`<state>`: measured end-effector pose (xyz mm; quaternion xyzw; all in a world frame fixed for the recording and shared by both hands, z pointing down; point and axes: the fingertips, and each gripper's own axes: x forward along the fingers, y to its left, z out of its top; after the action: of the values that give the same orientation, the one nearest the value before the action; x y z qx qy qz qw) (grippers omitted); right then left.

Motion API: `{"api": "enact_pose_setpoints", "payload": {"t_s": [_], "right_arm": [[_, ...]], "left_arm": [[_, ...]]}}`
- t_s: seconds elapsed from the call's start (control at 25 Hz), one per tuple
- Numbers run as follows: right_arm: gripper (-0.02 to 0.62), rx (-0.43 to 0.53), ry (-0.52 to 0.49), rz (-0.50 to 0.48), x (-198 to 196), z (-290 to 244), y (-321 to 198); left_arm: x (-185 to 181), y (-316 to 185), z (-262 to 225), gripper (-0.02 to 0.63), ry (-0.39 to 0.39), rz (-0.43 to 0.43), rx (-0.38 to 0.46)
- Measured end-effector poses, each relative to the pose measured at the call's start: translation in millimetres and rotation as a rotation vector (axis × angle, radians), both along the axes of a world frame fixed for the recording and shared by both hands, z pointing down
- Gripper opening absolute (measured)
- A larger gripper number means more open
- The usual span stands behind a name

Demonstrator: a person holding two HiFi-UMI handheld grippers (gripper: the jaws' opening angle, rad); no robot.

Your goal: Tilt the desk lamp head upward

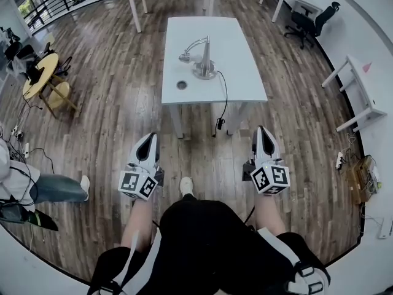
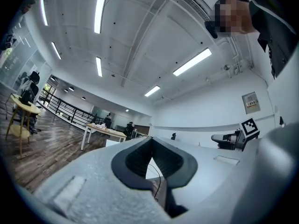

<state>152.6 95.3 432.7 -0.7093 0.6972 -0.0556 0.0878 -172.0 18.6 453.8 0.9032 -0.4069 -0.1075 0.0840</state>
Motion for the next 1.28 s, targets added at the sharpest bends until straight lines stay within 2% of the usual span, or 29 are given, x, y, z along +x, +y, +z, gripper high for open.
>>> {"api": "enact_pose_setpoints", "payload": {"t_s": [0.44, 0.6, 0.72, 0.96, 1.28], "right_arm": [[0.005, -0.025, 0.066, -0.015, -15.2, 0.9, -91.8], [0.005, -0.039, 0.059, 0.003, -16.8, 7.2, -110.7], [0.005, -0.066, 0.099, 0.013, -18.7, 14.7, -119.6], [0.005, -0.083, 0.086, 0.026, -4.0, 18.1, -150.3], [0.005, -0.055, 0.092, -0.043, 24.6, 12.4, -223.1]], "left_arm": [[-12.6, -88.8, 19.0, -0.002, 0.018, -0.001, -0.026], [-17.2, -114.5, 25.7, -0.002, 0.016, 0.001, -0.038], [-17.3, -127.0, 32.7, 0.0, 0.012, 0.006, -0.051], [-2.6, -156.2, 42.5, -0.002, 0.007, 0.013, -0.081], [28.9, -201.5, 24.3, -0.002, -0.023, -0.031, -0.026]]}}
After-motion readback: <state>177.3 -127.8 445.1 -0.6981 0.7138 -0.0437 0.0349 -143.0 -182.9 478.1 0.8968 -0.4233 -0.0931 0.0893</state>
